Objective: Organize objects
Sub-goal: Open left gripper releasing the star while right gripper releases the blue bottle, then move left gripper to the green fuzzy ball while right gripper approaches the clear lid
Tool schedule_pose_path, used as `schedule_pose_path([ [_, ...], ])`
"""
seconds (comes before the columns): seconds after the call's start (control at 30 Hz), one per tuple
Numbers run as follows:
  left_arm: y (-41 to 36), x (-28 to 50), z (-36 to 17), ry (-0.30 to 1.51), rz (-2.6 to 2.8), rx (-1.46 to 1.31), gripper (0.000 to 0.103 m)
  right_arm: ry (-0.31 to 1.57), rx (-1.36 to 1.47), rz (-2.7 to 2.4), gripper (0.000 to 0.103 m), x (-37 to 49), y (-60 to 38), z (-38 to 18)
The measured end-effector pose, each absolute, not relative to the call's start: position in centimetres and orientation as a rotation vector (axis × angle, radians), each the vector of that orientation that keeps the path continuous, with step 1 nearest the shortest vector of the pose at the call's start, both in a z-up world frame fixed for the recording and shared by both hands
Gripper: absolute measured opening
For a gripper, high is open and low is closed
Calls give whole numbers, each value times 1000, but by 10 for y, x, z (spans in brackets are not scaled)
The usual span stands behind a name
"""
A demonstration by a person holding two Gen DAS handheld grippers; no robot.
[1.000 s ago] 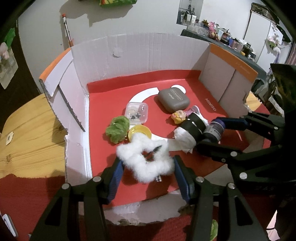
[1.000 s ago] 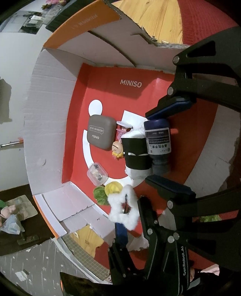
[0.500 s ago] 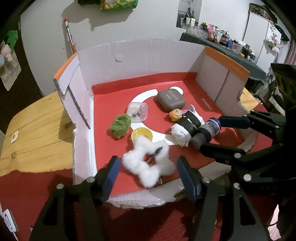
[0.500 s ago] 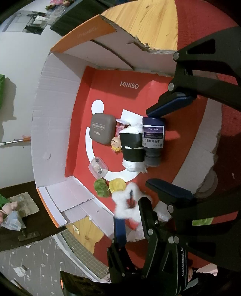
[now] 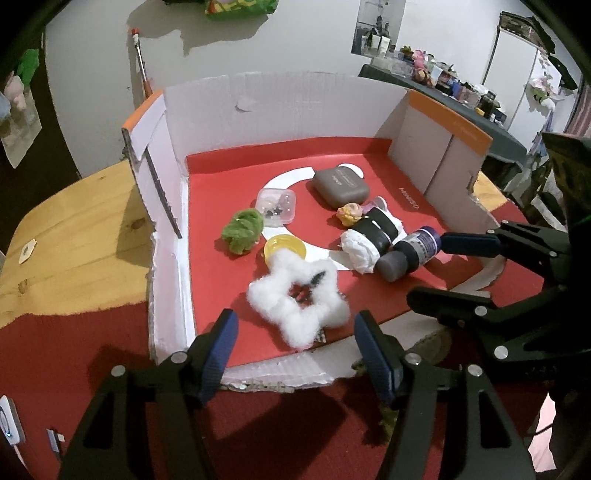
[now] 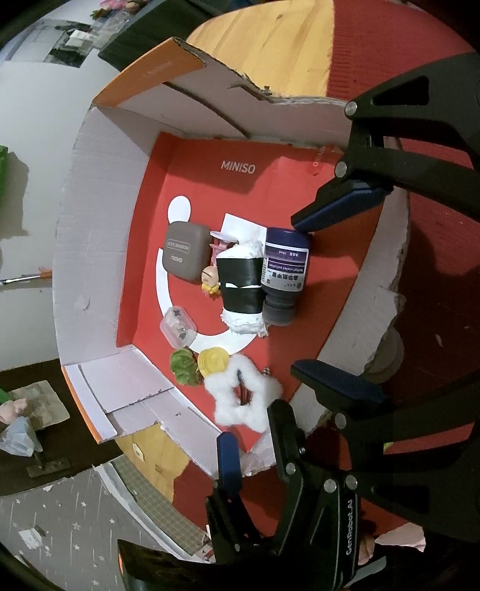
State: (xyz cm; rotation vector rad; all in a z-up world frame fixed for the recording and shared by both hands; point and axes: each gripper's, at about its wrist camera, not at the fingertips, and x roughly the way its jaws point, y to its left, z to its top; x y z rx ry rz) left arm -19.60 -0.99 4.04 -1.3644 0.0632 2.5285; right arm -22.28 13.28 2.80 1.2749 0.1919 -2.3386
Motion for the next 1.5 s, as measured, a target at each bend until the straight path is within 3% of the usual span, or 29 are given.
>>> schedule_pose_path([
  [0.27, -13, -190, 43, 49, 2530, -1369, 68, 202, 1277, -2337, 71, -217, 134, 28],
  [0.53, -16, -176, 54, 47, 2551, -1322, 69, 157, 1229, -2365, 78, -211, 141, 42],
  [0.83, -11, -149, 68, 90, 2601, -1226, 85, 134, 1182, -2381, 83, -195, 144, 51],
  [1.2, -8, -134, 69, 59, 2623, -1194, 91, 120, 1101, -2411, 92, -172, 145, 66],
  [1.5, -6, -124, 69, 81, 2649, -1170, 96, 89, 1064, -2447, 93, -162, 151, 71],
])
